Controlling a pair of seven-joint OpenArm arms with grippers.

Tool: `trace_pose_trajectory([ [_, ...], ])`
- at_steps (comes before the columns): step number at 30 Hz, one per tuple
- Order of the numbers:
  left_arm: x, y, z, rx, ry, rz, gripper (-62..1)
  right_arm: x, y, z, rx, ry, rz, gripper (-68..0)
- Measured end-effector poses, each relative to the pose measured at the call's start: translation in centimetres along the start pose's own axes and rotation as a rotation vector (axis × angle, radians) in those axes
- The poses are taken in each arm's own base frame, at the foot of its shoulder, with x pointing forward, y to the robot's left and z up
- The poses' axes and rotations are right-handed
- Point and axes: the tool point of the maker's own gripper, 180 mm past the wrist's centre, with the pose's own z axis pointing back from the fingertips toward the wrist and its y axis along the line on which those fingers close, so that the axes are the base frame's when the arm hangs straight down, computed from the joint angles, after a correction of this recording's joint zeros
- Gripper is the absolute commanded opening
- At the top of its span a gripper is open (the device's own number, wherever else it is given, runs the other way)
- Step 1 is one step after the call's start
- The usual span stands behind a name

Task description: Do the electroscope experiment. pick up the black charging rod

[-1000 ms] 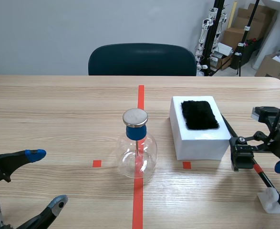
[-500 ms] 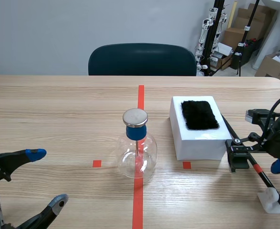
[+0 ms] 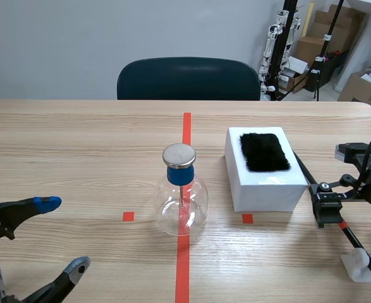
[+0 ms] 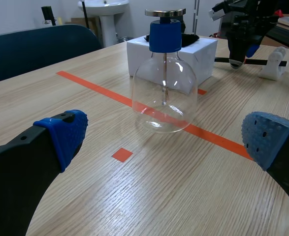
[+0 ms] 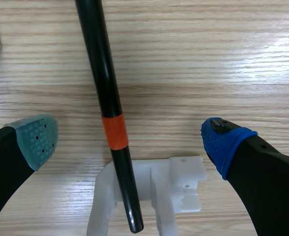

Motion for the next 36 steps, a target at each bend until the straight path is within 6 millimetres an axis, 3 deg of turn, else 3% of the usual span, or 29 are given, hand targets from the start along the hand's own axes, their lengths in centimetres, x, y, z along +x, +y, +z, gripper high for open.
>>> trace_pose_trajectory([
  [31, 0.0, 0.0, 0.0, 0.000, 0.000, 0.000, 1.4, -0.1, 1.5, 0.0, 0.077, -0.018, 0.003, -8.7],
  [36, 0.0, 0.0, 0.0, 0.000, 0.000, 0.000, 1.4, -0.6, 1.8, -0.2, 0.090, -0.009, -0.002, -11.8],
])
